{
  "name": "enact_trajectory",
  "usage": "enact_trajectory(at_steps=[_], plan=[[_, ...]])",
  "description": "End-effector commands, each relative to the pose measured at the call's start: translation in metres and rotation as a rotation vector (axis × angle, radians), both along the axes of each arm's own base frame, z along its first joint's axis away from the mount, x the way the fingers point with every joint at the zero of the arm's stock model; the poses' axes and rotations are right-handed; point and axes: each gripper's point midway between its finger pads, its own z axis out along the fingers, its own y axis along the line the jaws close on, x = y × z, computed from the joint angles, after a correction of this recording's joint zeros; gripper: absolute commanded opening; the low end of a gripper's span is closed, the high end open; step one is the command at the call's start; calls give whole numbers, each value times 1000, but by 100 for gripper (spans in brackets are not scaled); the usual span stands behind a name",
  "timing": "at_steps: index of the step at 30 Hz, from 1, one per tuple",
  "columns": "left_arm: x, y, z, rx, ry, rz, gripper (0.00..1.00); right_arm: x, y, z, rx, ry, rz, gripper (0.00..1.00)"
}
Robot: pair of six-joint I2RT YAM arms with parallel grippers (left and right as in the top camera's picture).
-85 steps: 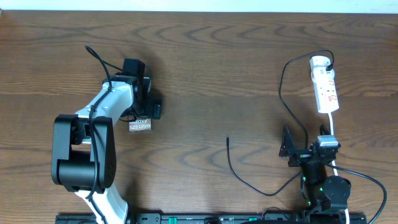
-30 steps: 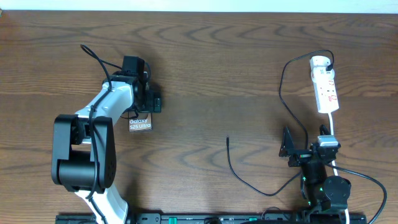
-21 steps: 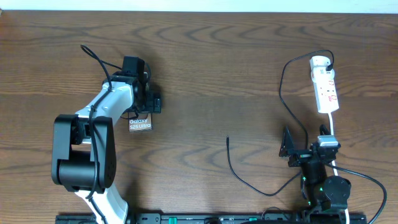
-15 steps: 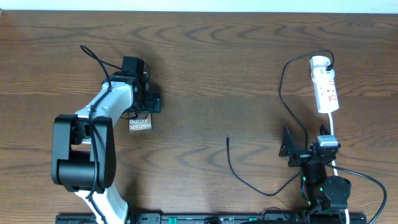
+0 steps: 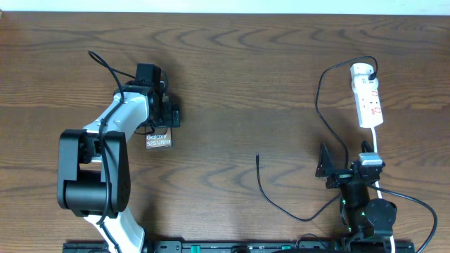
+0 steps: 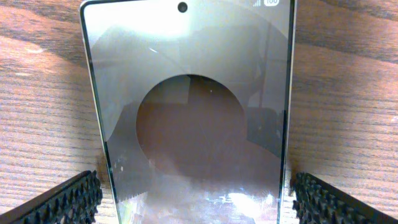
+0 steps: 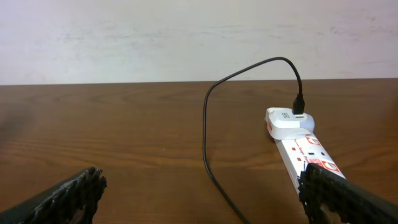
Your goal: Plug charger to phone and switch on socket
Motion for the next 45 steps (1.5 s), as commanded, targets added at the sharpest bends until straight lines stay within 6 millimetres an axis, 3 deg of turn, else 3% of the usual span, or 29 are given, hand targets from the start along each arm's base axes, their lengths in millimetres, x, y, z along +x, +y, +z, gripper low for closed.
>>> enact_trajectory(at_steps=[1,21,45], plan=[[-6,5,-8,13,25,13,98,0,1,-1,-12,-1,5,99],[-6,5,-8,13,26,13,92,0,1,-1,-12,-1,5,99],[-6,5,-8,13,26,13,75,0,1,-1,-12,-1,5,99]])
